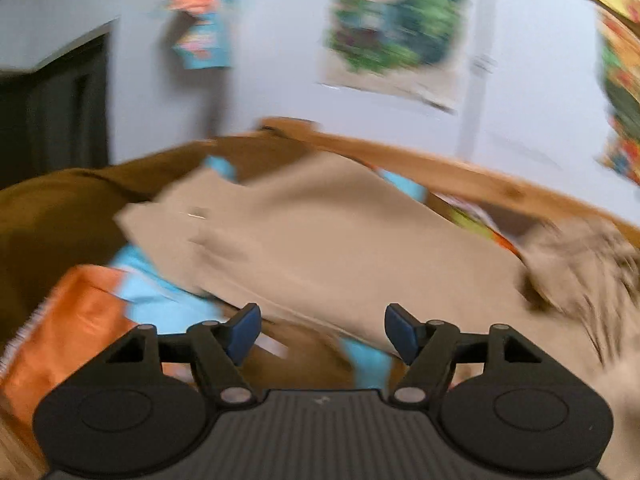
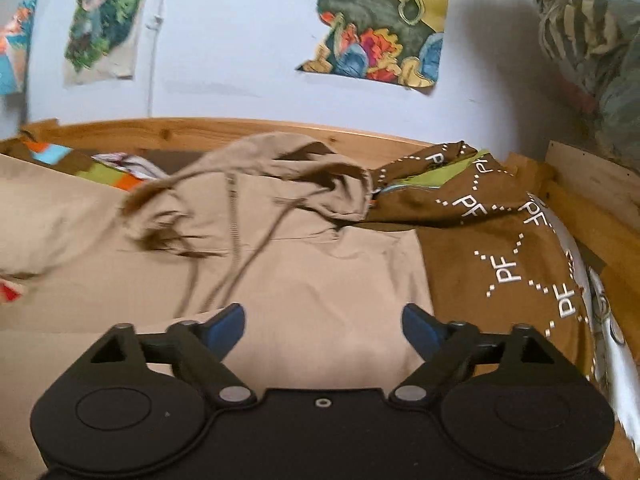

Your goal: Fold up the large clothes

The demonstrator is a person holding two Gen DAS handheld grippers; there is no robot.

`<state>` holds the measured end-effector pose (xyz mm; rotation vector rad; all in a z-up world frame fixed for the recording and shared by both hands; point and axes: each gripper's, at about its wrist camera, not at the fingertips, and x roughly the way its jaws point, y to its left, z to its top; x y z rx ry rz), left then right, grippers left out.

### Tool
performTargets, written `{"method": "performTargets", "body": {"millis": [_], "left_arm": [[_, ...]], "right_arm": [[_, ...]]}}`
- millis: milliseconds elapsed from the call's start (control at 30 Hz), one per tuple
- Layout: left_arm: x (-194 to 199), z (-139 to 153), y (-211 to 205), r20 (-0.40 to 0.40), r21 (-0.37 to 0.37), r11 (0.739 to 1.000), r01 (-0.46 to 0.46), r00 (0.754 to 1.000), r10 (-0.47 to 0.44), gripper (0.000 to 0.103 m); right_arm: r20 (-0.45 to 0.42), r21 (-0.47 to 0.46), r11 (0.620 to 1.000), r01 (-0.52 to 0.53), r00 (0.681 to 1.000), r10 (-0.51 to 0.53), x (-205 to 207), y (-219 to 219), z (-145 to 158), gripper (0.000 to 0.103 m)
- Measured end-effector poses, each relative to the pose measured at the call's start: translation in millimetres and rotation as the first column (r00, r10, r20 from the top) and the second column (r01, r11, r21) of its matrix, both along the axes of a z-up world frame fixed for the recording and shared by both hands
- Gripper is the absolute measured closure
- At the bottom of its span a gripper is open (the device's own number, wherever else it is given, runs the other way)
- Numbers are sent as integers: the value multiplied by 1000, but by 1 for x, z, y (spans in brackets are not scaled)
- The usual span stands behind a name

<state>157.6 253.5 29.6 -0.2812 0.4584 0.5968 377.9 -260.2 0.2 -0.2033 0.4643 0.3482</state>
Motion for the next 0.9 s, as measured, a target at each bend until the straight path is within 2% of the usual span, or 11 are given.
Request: {"method": "performTargets", "body": {"millis": [100, 167, 233, 367, 500, 533, 567, 633, 733, 900], "left_arm": [[-9, 4, 42, 69, -73, 994, -81, 994, 86, 30], [-11, 3, 63, 98, -113, 988, -107, 988, 119, 32], [-6, -3, 80, 105, -193, 974, -119, 984, 141, 36], [-1, -15, 114, 129, -355, 918, -180, 963, 238, 36], [6, -32, 132, 116, -451, 859, -244, 938, 327, 37], [8, -35, 135, 119, -459, 852, -251, 933, 339, 41], [8, -37, 136, 121, -457, 852, -254, 931, 343, 45], [11, -38, 134, 122, -446, 858, -254, 933, 339, 66], [16, -31, 127, 139, -404, 884, -234, 940, 313, 89], [9, -7, 103, 245, -296, 934, -199, 929, 276, 93]], "right_arm": [[-13, 0, 999, -37, 999, 37, -29, 4, 11, 4], [-21, -22, 998, -64, 998, 64, -45, 11, 15, 4], [-25, -49, 994, -99, 995, 98, -61, 21, 18, 3], [-13, -71, 982, -172, 985, 172, -83, 40, 21, 2], [-17, -69, 969, -236, 972, 235, -96, 58, 19, 2], [-20, -69, 966, -248, 969, 247, -97, 62, 17, 2], [-26, -67, 964, -256, 967, 255, -98, 64, 15, 2], [-45, -59, 962, -268, 963, 266, -98, 67, 10, 2], [-71, -49, 961, -274, 960, 270, -96, 66, 3, 2], [-90, -33, 963, -266, 961, 262, -95, 60, -5, 2]]}}
